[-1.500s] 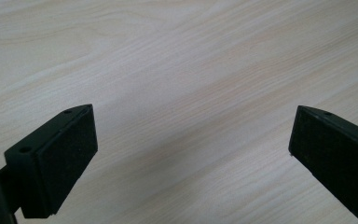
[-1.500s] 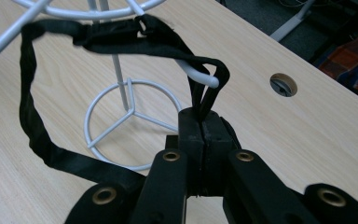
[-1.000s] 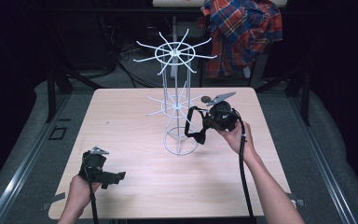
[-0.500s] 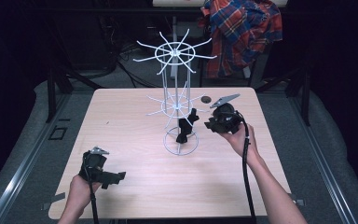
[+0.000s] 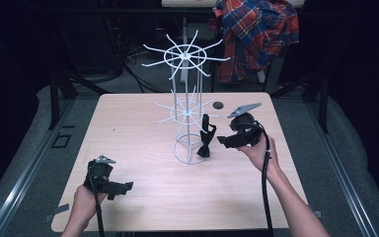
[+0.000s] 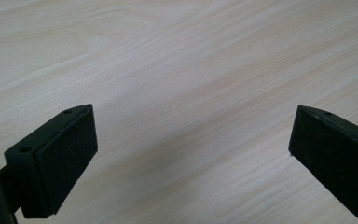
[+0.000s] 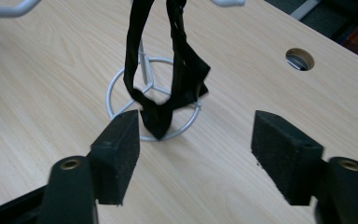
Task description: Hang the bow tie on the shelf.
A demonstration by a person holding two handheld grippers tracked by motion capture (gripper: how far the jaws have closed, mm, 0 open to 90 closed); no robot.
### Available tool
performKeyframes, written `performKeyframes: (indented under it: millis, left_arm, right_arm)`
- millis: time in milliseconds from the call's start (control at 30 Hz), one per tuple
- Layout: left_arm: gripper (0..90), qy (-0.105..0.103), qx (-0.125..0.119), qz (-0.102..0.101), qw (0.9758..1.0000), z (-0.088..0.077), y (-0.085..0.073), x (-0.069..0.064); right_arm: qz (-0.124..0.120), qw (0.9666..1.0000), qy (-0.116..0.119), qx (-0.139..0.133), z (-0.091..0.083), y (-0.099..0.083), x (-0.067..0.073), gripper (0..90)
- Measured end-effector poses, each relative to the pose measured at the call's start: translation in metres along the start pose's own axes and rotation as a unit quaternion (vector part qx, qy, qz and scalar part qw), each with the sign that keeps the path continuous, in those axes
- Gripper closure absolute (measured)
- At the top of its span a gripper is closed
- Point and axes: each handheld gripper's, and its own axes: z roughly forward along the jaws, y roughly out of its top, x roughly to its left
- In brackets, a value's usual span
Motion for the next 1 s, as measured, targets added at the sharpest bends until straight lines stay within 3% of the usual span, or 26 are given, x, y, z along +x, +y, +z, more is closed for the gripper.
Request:
performKeyframes:
  millis: [100,233,467,1000]
  left_arm:
    - [1.0,0.001,-0.001,0.001,1.0000,0.000,0.000,0.000]
    - [1.0,0.001,0.001,0.002,1.0000,0.001,0.000,0.000]
    - [1.0,0.002,0.003,0.003,1.0000,0.001,0.000,-0.001]
    - [0.9,0.003,0.003,-0.001,1.0000,0.002,0.000,-0.002]
  right_arm:
    - [0.004,1.0000,-0.005,0.002,-0.005,-0.006,-0.001,21.2]
    - [0.005,0.9999,-0.007,0.008,-0.011,-0.018,-0.004,15.5]
    - [0.013,0.9996,-0.012,0.024,-0.015,-0.040,-0.013,10.9]
    - [0.019,0.9978,-0.016,0.061,-0.021,-0.080,-0.016,5.1]
